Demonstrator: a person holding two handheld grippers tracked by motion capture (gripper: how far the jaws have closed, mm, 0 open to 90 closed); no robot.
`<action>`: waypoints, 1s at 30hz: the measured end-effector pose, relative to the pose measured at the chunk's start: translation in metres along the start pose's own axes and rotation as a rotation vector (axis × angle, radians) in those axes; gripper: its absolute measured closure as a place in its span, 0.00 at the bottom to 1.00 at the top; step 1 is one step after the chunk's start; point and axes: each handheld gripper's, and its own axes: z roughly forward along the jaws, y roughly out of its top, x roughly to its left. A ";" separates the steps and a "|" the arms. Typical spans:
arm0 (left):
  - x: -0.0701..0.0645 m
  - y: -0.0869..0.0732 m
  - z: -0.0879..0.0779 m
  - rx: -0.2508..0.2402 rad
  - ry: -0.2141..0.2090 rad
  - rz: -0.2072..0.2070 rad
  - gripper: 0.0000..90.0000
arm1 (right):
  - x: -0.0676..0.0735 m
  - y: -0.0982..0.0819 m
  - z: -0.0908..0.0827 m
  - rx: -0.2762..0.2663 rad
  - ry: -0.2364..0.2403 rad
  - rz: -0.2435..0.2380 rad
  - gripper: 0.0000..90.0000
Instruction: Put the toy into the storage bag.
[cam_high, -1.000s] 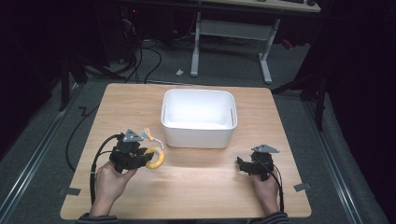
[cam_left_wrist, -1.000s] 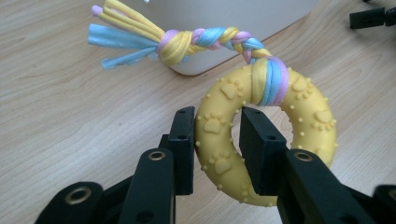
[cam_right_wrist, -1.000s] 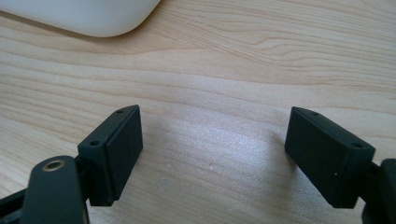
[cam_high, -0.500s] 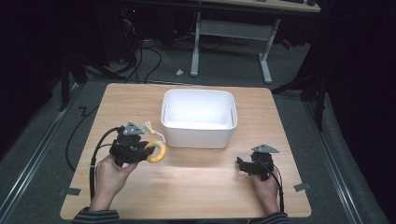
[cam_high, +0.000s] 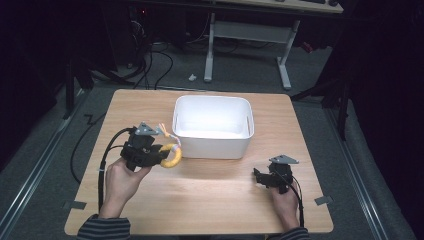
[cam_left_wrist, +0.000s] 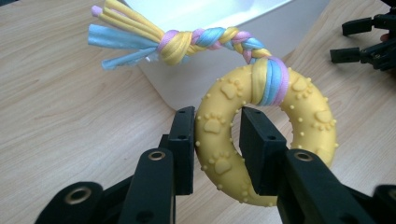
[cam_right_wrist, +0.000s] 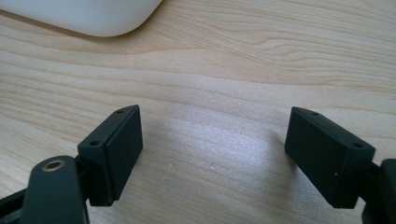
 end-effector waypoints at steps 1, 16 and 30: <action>0.000 0.002 0.000 0.001 0.002 0.003 0.74 | 0.000 0.000 0.000 0.000 0.000 0.001 0.22; 0.000 0.034 0.006 0.030 0.010 0.032 0.74 | 0.001 0.000 0.000 0.001 0.005 -0.002 0.22; -0.003 0.062 0.017 0.041 0.007 0.041 0.74 | 0.001 0.000 0.000 0.000 0.007 -0.008 0.22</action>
